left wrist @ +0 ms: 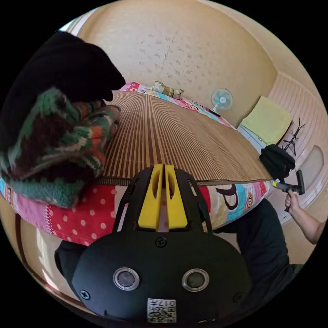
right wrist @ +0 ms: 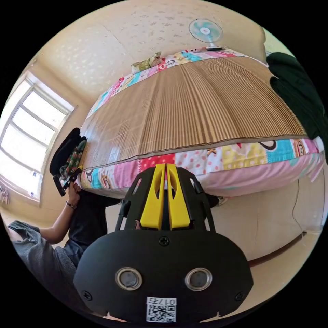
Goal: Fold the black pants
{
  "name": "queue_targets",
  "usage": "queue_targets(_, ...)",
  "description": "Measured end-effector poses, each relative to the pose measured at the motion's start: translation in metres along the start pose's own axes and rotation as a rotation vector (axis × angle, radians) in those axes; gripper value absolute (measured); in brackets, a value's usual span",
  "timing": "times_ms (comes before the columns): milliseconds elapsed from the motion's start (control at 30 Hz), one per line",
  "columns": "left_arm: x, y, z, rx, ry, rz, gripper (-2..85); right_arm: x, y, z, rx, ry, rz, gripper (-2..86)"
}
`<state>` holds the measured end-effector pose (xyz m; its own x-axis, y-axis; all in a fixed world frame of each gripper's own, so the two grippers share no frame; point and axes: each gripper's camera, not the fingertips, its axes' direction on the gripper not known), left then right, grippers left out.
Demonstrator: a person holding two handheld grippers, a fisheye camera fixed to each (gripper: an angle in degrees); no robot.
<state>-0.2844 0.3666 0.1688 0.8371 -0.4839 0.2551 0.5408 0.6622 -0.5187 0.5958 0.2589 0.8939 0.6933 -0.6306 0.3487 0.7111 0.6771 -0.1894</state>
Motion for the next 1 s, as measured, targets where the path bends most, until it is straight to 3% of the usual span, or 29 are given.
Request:
queue_targets(333,-0.069,-0.028,-0.004,-0.019,0.126,-0.1,-1.0,0.126,-0.051,-0.108,0.117,0.307,0.23,2.0)
queue_targets(500,-0.072,-0.059,-0.003,-0.075,0.024,-0.052,-1.0,0.146,-0.081,-0.209,0.314,0.482,0.292,4.2)
queue_targets(633,-0.105,-0.09,-0.001,-0.152,0.108,-0.173,-1.0,0.155,-0.092,-0.292,0.518,0.655,0.347,7.8)
queue_targets(733,-0.129,-0.121,0.004,-0.246,0.161,-0.241,-1.0,0.18,-0.098,-0.325,0.566,0.733,0.485,10.9)
queue_targets(800,-0.139,-0.14,0.007,-0.295,0.165,-0.261,-1.0,0.206,-0.103,-0.332,0.524,0.681,0.534,11.4)
queue_targets(933,-0.146,-0.168,0.011,-0.356,0.141,-0.246,-1.0,0.275,-0.122,-0.284,0.183,0.587,0.557,11.3)
queue_targets(1000,-0.154,-0.186,0.014,-0.396,0.148,-0.251,-1.0,0.286,-0.123,-0.266,0.113,0.589,0.559,10.2)
